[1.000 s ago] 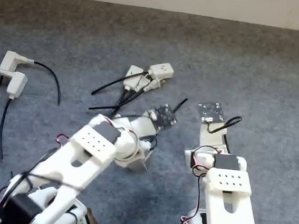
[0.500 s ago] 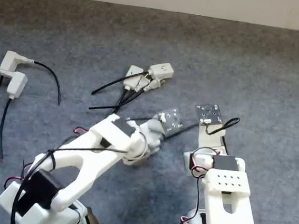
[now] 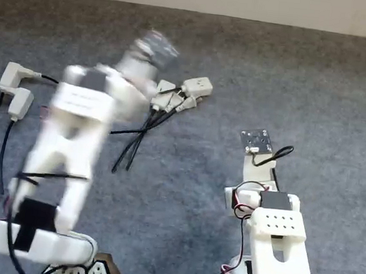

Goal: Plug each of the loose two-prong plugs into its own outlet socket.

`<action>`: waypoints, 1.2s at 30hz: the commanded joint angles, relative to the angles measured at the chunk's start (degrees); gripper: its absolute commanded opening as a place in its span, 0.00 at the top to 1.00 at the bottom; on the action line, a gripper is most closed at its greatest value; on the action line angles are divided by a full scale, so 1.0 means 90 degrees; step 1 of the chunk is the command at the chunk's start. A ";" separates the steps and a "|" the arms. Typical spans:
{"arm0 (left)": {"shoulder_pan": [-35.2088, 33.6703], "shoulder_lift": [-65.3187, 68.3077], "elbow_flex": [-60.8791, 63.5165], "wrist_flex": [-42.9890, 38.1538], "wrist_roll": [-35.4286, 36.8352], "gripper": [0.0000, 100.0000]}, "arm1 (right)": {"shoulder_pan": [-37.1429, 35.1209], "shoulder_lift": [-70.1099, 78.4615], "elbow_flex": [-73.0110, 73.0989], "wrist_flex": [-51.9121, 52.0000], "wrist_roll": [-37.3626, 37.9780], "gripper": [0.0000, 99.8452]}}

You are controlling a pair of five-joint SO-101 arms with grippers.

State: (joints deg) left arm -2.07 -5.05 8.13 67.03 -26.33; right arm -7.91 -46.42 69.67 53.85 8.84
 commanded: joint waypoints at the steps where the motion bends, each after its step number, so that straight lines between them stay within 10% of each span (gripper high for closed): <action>1: -0.2222 0.0611 -0.1265 0.0059 -0.0654 0.93 | -0.0073 -0.0132 -0.0015 -0.0103 -0.0078 0.84; 15: -0.3658 0.4400 -0.3697 0.0274 -0.1084 0.93 | -0.0073 -0.0132 -0.0015 -0.0103 -0.0078 0.84; 21: -0.3629 0.4821 -0.4137 0.0762 -0.1084 0.64 | -0.0083 -0.0132 0.0122 -0.0278 -0.0078 0.84; 36: -0.1187 0.4078 -0.6842 0.2491 -0.0908 0.68 | -0.0083 -0.0142 0.0171 -0.0386 -0.0078 0.84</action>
State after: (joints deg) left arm -20.79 35.21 -47.08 88.66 -35.65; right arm -7.91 -46.42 71.52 51.30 8.84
